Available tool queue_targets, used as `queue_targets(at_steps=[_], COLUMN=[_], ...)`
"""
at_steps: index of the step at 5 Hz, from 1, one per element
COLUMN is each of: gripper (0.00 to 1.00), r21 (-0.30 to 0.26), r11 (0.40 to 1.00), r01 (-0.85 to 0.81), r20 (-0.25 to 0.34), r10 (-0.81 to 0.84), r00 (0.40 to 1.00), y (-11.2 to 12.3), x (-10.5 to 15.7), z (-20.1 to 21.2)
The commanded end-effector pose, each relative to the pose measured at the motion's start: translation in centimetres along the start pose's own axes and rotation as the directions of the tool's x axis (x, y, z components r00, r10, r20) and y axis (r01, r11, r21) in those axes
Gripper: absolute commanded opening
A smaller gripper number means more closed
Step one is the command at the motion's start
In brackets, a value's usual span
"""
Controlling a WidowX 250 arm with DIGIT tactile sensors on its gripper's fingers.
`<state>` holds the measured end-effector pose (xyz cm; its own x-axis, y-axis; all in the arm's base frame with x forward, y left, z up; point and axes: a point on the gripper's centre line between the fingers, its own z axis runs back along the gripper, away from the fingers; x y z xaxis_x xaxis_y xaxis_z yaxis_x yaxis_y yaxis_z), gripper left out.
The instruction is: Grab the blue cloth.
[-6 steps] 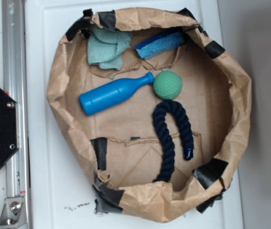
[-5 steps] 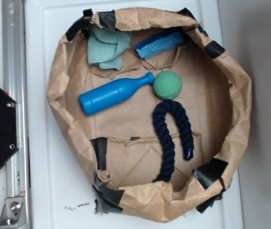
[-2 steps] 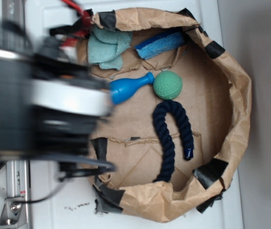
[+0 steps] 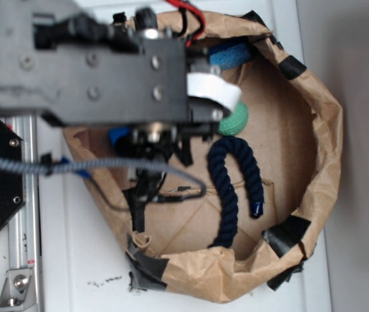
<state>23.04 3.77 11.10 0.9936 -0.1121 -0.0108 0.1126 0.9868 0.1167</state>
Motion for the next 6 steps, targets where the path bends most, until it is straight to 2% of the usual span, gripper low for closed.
queue_targets(at_steps=[1,2,3,4,5,6], gripper=[1.00,1.00,1.00,1.00,1.00,1.00], r21=[0.096,0.111,0.113,0.089,0.078,0.065], r11=[0.995,0.990,0.985,0.979,0.980,0.971], r01=[0.039,0.084,0.131,0.182,0.184,0.228], r20=[0.013,0.049,0.064,0.029,0.009,0.041], r10=[-0.040,-0.090,-0.139,-0.185,-0.185,-0.231], r00=[0.999,0.995,0.988,0.982,0.983,0.972], y=[1.8,1.0,2.3,3.9,5.3,4.0], x=[0.2,-1.2,-2.9,-3.1,-2.3,-0.3], z=[-3.5,-3.7,-3.8,-4.1,-5.1,-5.7])
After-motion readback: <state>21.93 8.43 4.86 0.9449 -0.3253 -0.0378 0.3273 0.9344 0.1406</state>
